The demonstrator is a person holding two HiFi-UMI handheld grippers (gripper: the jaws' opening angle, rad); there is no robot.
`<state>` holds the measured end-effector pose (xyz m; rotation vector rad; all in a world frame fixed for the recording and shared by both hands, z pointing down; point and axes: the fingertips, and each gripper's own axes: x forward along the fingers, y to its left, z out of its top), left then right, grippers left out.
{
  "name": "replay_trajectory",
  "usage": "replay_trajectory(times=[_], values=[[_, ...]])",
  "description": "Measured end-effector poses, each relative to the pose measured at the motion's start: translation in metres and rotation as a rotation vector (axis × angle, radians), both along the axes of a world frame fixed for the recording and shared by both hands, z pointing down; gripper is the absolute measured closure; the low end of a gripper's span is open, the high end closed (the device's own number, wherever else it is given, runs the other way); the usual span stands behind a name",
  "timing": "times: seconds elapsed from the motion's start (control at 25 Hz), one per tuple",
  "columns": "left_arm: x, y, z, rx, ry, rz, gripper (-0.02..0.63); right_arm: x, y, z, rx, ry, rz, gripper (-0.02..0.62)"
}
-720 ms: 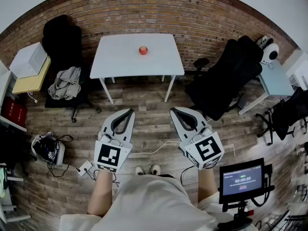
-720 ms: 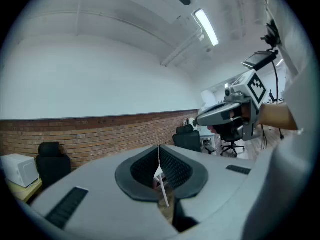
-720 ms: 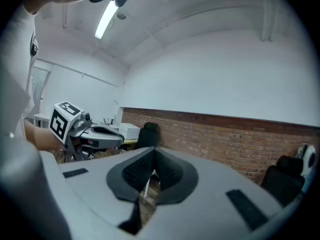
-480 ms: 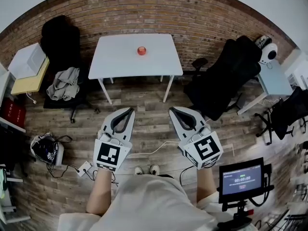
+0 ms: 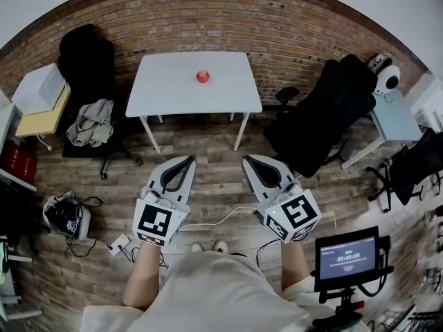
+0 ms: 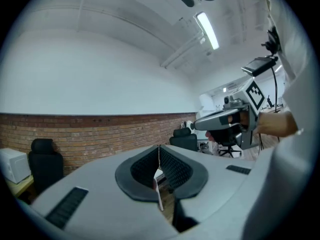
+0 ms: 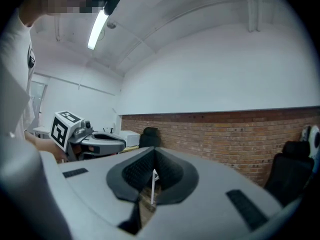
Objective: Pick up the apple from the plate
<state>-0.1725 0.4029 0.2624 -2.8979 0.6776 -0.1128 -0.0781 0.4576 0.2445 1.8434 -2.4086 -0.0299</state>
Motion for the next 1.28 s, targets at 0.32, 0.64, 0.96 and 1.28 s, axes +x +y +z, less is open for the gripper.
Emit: replay_trajectory(times=[0.32, 0.64, 0.96, 1.28], values=[[0.029, -0.011, 0.003, 0.002, -0.006, -0.027, 0.598, 0.028, -0.006, 0.002, -0.029, -0.062, -0.069, 0.594], [0.056, -0.016, 0.004, 0.003, 0.001, -0.067, 0.598, 0.052, -0.013, 0.007, -0.044, -0.073, -0.139, 0.594], [0.066, -0.013, 0.016, -0.013, -0.016, -0.101, 0.598, 0.063, -0.013, 0.006, -0.026, -0.107, -0.202, 0.594], [0.069, -0.030, 0.025, -0.019, -0.031, -0.115, 0.598, 0.074, -0.029, 0.012, -0.005, -0.093, -0.179, 0.594]])
